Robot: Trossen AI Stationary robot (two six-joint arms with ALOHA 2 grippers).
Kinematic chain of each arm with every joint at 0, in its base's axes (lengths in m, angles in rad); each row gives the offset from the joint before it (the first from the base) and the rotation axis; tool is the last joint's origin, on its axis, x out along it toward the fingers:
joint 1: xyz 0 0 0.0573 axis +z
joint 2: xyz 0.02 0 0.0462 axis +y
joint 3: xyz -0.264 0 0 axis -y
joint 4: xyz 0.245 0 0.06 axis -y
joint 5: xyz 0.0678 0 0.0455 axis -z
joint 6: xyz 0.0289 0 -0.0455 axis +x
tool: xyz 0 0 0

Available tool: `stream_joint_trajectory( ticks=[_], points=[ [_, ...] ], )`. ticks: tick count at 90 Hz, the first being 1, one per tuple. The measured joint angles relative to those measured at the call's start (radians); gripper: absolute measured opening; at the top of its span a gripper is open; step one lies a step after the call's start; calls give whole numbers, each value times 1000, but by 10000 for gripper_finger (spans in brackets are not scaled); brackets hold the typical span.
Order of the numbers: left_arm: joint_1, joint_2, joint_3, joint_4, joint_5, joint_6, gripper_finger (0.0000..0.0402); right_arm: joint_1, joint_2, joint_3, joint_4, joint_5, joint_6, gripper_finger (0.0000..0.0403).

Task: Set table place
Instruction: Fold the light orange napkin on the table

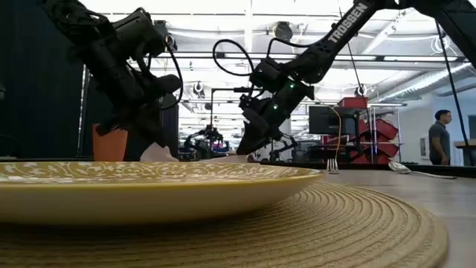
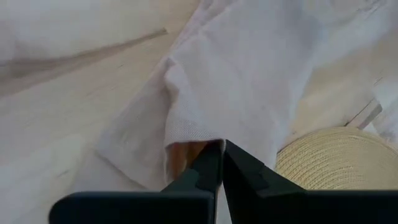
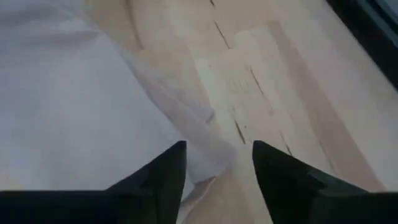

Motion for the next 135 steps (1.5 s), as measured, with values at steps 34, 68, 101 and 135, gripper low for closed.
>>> stream_joint_trajectory(
  ticks=[34, 68, 101, 135],
  points=[
    [-29, 0, 0, -149, -59, -77, 0, 0, -1, 0, -1, -4, -5, 172],
    [-29, 0, 0, -138, -59, -66, 0, 1, -1, 0, 0, -5, -7, 173],
    [-29, 0, 0, -140, -50, 6, 53, 2, -1, 0, -1, -6, 0, 173],
    [-31, 0, 87, -181, 36, 253, 102, -4, -2, 0, -1, -6, -3, 173]
  ],
)
